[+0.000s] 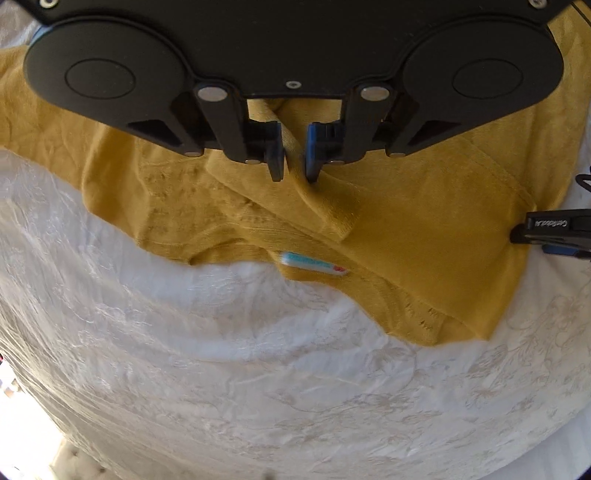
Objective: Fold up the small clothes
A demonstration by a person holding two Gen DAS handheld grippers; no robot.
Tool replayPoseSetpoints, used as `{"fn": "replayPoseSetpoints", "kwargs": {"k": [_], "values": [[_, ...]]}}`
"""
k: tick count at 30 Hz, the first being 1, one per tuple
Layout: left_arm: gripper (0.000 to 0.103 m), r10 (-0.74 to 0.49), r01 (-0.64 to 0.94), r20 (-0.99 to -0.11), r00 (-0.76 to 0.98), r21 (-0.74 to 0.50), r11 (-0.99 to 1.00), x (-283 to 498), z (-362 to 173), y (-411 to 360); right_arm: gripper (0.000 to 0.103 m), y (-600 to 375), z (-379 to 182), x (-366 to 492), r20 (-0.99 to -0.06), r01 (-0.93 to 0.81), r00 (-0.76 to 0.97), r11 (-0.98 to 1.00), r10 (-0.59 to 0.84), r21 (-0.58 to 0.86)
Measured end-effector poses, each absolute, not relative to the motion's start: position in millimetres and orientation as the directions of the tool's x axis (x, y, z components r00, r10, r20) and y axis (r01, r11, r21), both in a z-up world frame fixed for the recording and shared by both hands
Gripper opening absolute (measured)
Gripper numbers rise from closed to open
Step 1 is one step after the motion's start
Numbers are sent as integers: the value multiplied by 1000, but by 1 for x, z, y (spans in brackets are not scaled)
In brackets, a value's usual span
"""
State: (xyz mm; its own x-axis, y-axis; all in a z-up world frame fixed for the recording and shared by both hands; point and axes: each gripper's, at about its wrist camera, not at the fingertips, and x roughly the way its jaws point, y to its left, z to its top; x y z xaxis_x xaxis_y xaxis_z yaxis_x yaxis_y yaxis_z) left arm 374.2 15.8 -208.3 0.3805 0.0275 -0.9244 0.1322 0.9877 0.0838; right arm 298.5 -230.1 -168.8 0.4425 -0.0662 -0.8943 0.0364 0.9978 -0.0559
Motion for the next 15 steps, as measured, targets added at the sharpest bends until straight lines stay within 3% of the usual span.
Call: {"fn": "replayPoseSetpoints", "kwargs": {"k": [6, 9, 10, 13, 15], "values": [[62, 21, 111, -930, 367, 66, 992, 379, -211, 22, 18, -317, -168, 257, -926, 321, 355, 947, -131, -12], [62, 26, 113, -931, 365, 72, 991, 380, -211, 22, 24, -345, -173, 237, -940, 407, 312, 913, -141, -2], [63, 30, 112, -931, 364, 75, 991, 381, -211, 22, 31, -349, -172, 234, -939, 422, 315, 907, -136, 10], [63, 38, 107, -930, 365, 83, 991, 381, -211, 20, 32, -348, -166, 235, -928, 420, 360, 905, -101, 64], [63, 44, 104, -930, 365, 88, 991, 381, -211, 18, 40, -339, -162, 246, -913, 393, 402, 914, -70, 103]]}}
